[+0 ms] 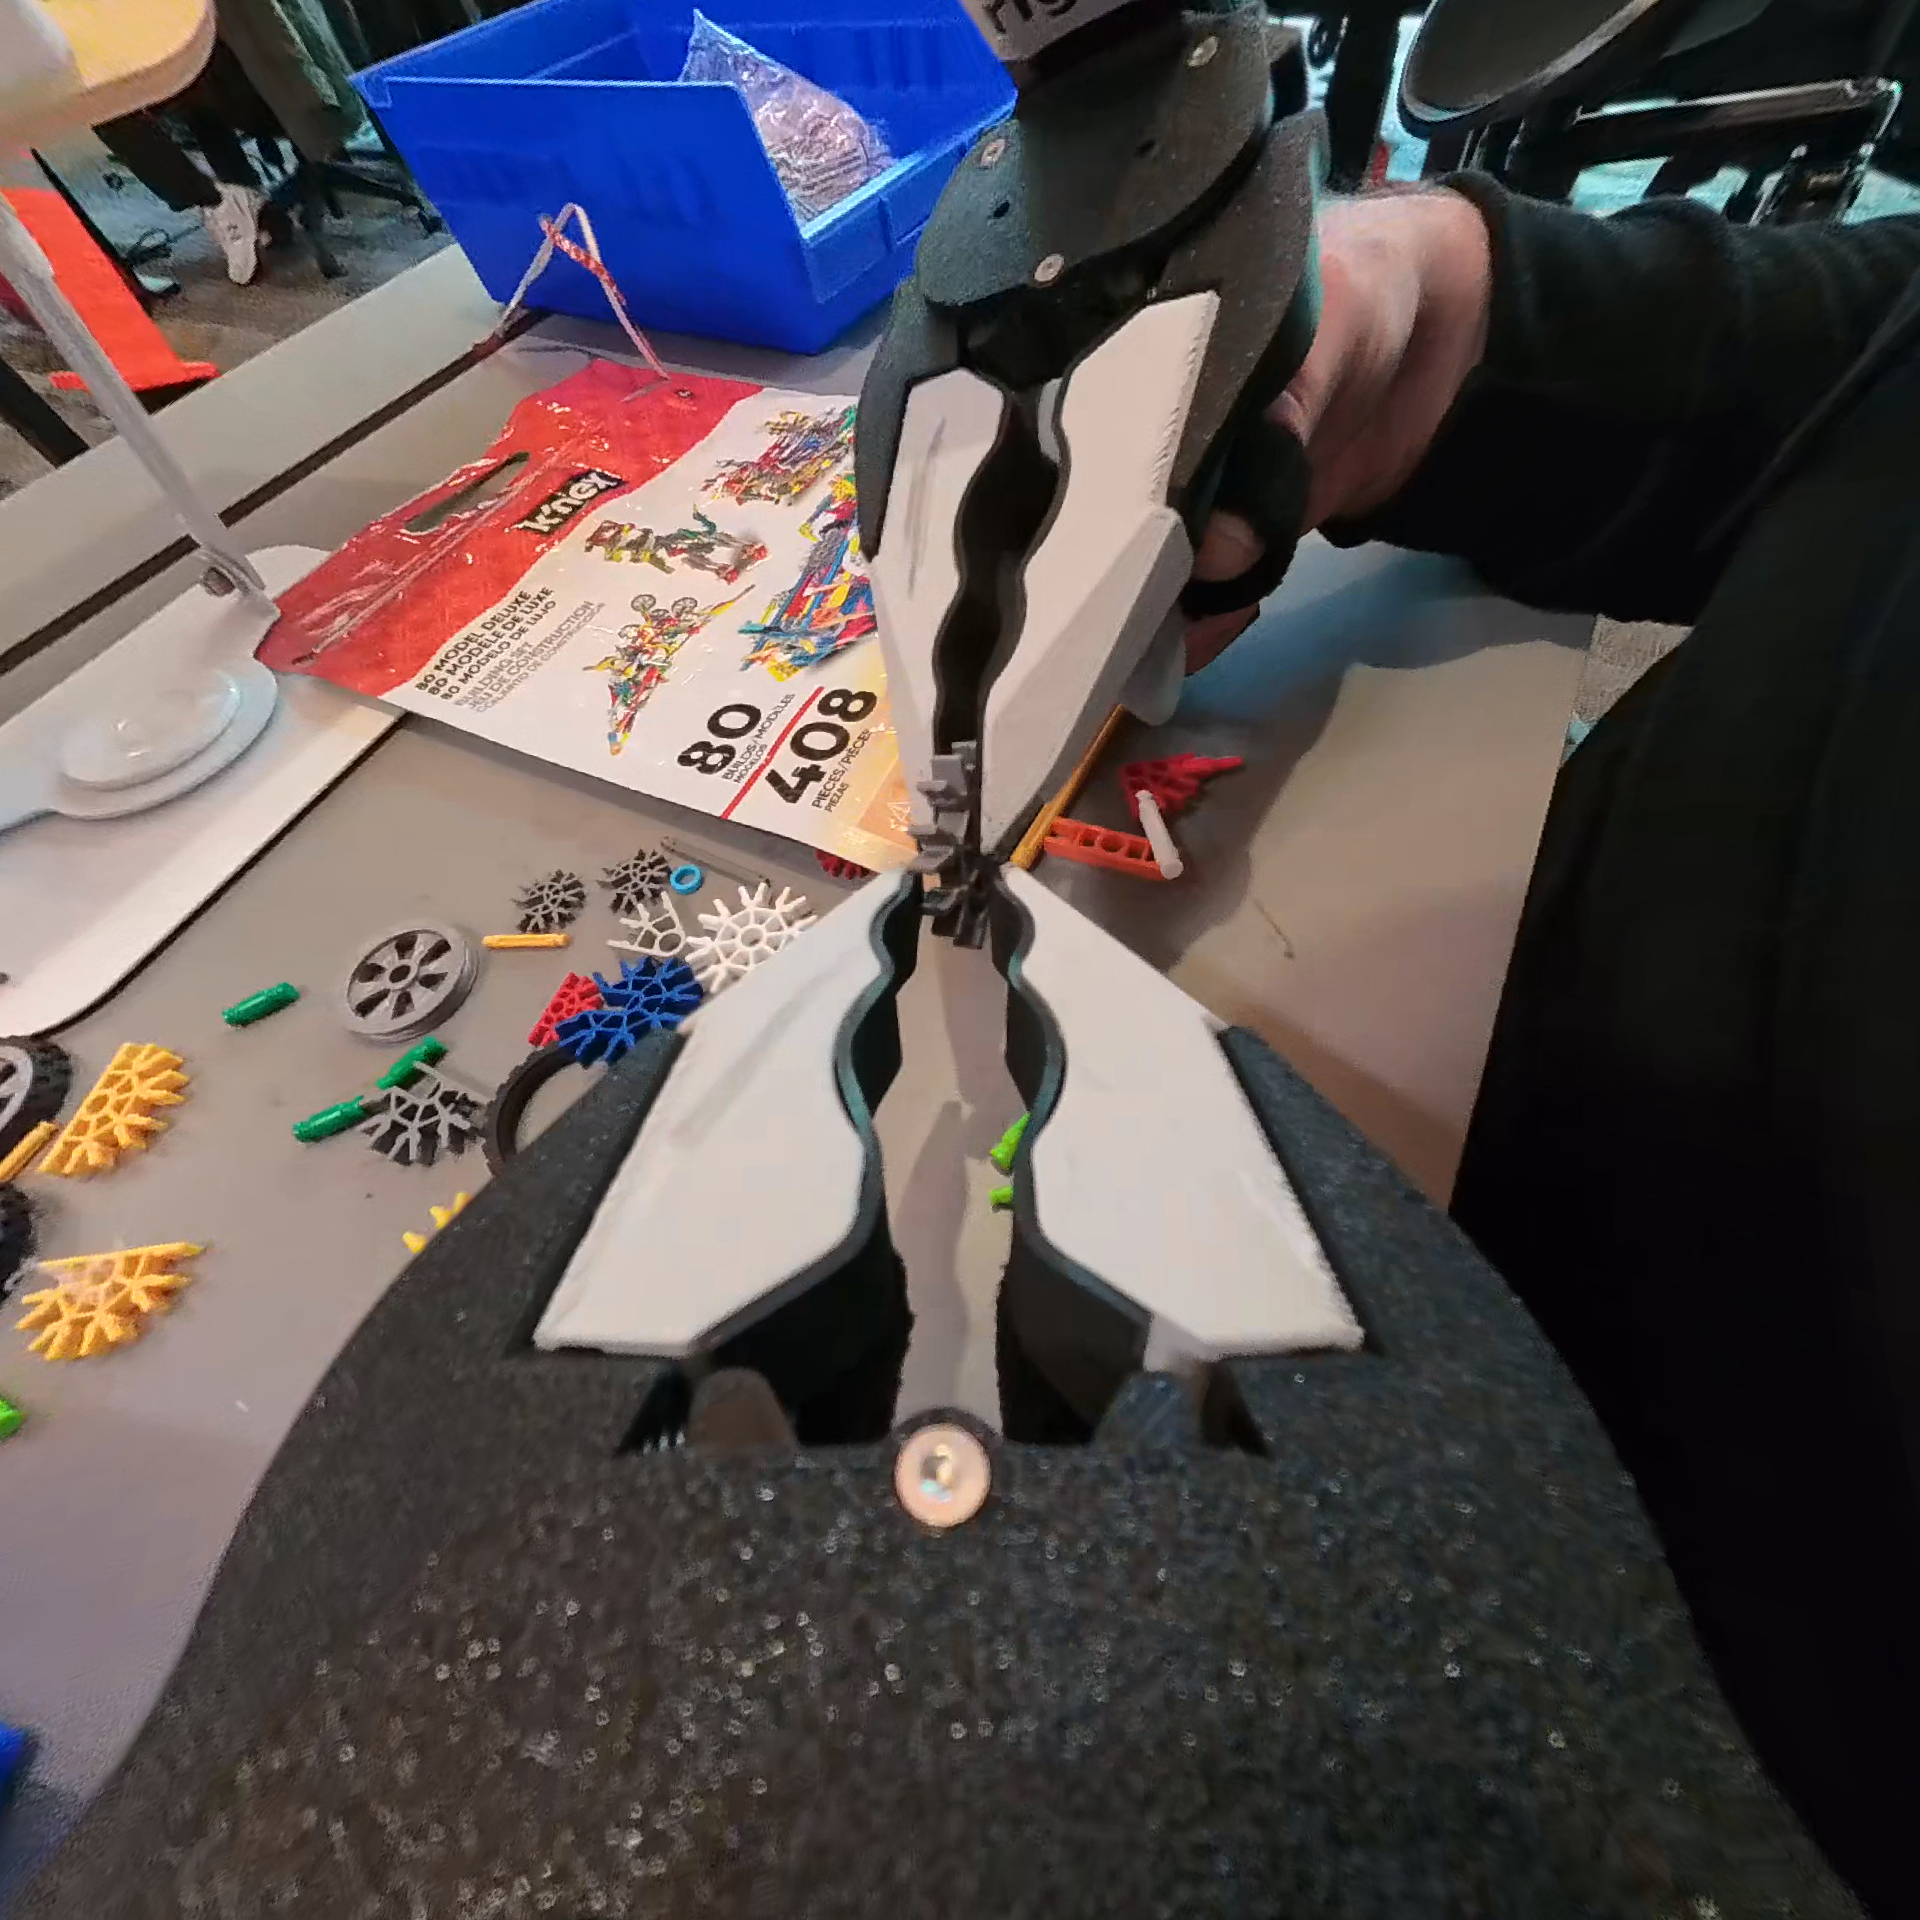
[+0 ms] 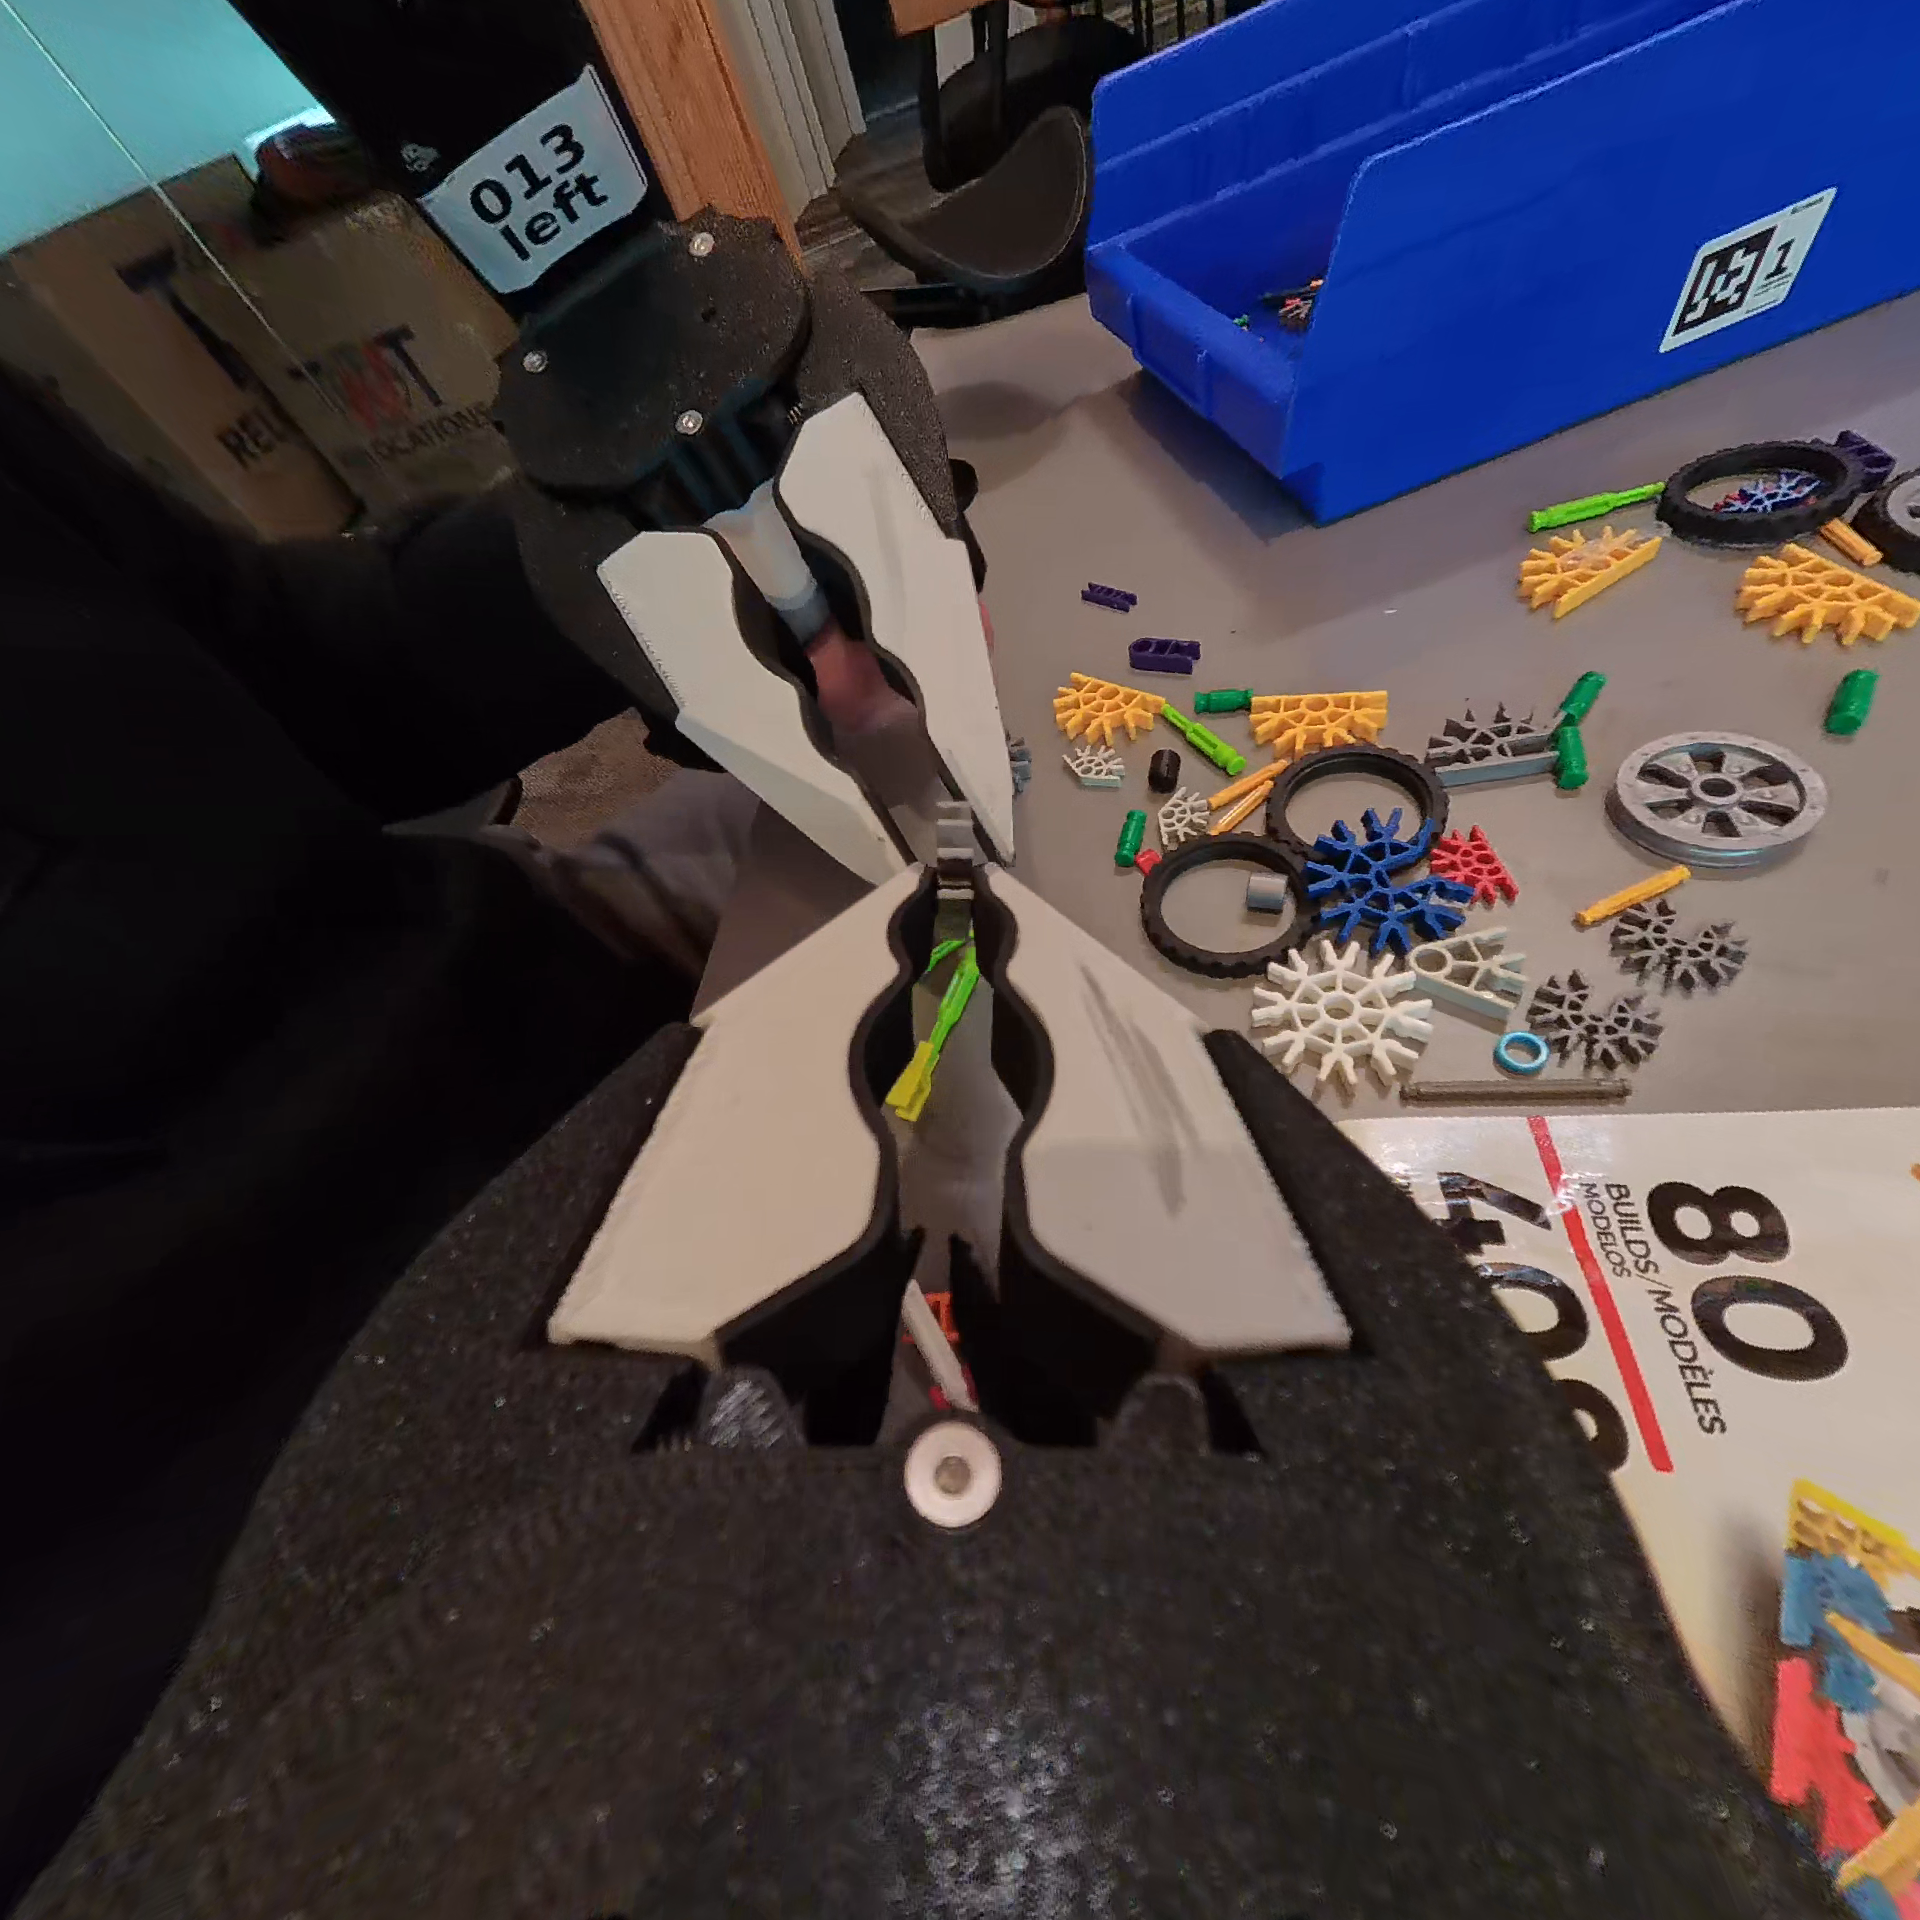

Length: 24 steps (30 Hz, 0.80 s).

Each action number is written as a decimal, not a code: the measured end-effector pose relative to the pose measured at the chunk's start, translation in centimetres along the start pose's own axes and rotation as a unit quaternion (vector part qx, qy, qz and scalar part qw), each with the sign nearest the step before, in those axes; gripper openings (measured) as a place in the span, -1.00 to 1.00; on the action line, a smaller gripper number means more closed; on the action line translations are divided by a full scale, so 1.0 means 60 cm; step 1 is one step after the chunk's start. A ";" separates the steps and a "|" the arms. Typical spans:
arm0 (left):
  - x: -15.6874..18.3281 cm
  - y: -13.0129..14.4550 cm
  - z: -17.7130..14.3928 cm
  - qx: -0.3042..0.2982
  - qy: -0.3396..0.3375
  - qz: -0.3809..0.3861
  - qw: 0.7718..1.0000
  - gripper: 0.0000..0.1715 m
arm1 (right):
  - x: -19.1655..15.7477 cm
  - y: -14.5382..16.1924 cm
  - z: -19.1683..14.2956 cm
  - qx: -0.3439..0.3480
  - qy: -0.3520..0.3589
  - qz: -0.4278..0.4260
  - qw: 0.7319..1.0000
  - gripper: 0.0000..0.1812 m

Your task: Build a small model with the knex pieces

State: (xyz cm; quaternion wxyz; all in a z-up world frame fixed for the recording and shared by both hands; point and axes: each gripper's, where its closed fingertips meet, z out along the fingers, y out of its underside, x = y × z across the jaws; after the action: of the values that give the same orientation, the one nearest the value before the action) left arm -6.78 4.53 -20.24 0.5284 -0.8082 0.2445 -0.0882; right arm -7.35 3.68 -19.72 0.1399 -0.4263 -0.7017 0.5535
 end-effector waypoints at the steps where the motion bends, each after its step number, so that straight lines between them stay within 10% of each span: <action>1: -0.001 0.000 0.000 0.003 -0.002 -0.004 1.000 -0.88 | 0.001 -0.001 0.000 0.001 0.002 0.002 1.000 -0.95; 24: -0.023 -0.031 -0.009 0.087 0.023 -0.105 0.990 -0.96 | 0.016 -0.036 -0.021 0.066 0.011 0.041 0.997 -0.85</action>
State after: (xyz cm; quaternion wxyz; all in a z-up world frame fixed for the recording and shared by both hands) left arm -7.61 5.35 -18.21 0.5788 -0.7781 0.1619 -0.1826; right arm -8.05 5.18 -17.61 0.1524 -0.4505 -0.6443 0.5989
